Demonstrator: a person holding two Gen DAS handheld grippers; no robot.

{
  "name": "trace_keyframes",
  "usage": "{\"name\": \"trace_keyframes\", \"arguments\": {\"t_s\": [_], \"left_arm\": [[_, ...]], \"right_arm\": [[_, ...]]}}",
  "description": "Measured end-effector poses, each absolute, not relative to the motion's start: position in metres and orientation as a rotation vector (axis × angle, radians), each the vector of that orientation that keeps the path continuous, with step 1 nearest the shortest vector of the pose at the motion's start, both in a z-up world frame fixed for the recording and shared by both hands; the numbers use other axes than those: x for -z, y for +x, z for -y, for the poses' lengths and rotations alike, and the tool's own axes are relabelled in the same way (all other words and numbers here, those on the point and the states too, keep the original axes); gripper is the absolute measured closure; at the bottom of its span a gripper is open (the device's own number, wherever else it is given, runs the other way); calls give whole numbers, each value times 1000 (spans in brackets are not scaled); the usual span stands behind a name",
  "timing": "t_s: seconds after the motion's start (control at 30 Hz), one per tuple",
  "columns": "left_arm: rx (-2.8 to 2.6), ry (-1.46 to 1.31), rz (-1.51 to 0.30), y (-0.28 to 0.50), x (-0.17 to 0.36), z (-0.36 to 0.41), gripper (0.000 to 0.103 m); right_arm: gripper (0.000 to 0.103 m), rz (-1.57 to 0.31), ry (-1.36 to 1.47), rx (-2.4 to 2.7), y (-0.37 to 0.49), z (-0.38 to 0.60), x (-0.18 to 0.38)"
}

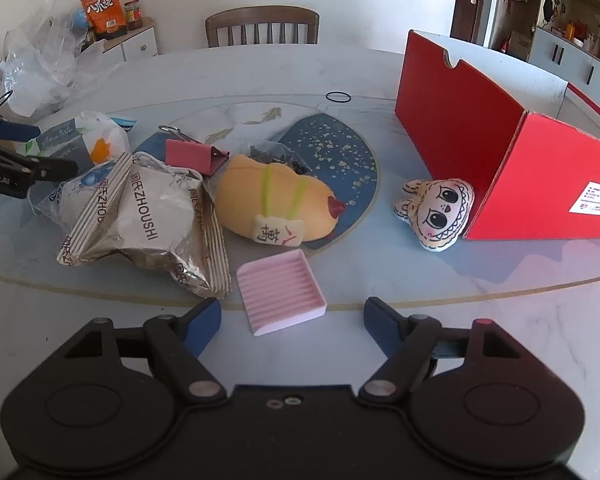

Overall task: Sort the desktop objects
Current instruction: 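Close the left gripper on the wet-wipes pack while the right gripper grasps the pink soap dish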

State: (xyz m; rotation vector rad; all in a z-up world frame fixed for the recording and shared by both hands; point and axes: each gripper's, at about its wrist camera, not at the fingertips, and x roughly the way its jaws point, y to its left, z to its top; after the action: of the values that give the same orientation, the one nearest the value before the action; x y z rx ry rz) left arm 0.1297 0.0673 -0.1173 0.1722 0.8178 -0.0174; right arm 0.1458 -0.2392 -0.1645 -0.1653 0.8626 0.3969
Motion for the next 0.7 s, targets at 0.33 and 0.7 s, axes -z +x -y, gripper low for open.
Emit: {"name": "trace_keyframes", "arguments": {"t_s": [0.33, 0.7], "left_arm": [[-4, 96, -867, 137, 128, -74, 1], [-49, 63, -860, 128, 123, -74, 31]], "right_arm": [[28, -848, -166, -398, 146, 235, 164], [58, -822, -169, -408, 141, 234, 163]]}}
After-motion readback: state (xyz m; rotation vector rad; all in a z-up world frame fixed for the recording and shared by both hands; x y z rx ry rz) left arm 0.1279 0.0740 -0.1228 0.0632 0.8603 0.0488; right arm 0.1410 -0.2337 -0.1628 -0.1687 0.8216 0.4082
